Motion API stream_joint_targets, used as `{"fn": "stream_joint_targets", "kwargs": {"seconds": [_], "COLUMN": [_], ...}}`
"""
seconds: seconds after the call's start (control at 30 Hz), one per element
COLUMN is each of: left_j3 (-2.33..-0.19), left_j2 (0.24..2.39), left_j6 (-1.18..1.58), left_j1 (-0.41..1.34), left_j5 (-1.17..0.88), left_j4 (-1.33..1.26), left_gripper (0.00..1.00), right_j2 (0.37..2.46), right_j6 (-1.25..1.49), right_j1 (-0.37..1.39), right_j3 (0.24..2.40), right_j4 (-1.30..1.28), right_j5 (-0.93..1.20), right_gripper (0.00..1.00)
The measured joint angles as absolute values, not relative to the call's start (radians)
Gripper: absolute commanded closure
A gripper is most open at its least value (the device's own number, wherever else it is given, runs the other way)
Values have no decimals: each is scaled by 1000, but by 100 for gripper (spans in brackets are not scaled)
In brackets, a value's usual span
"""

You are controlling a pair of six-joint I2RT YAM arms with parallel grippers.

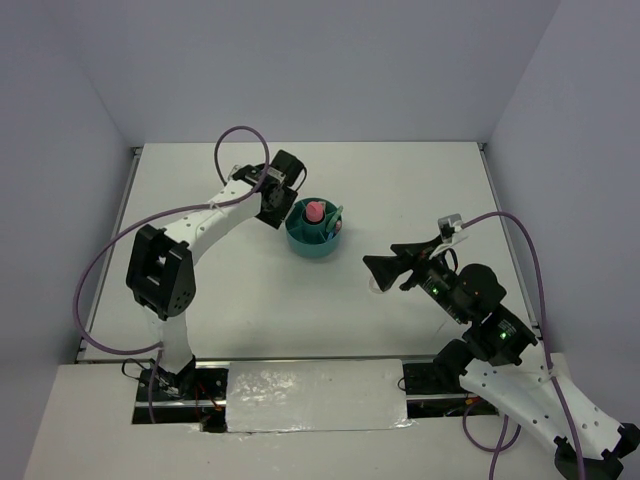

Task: Sort the stationery into containers
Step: Place the stationery in the storage box.

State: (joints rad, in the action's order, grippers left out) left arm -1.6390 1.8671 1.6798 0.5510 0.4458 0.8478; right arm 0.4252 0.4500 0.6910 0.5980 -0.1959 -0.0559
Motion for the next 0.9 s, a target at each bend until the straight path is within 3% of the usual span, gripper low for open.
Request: {"fn": "stream_joint_targets", "kwargs": {"seconds": [0.4, 0.5, 0.73, 0.9], "left_j3": [-1613, -1610, -1602, -1599], "left_j2": [1875, 1888, 1901, 1901], "left_j6": [1629, 1621, 1617, 1598], "left_j1": [548, 548, 548, 548], "left_j5": [374, 361, 350, 346], "left_j4": [704, 696, 678, 673], "left_gripper": [92, 85, 58, 47], "right_j2": [422, 422, 428, 437], "right_j6": [436, 432, 429, 429], "right_j1": [691, 691, 691, 691], "right_j3": [594, 594, 594, 594], "right_j4": [-198, -198, -198, -198], "right_j5": [-57, -57, -57, -57], "right_gripper": [0, 0, 0, 0]}}
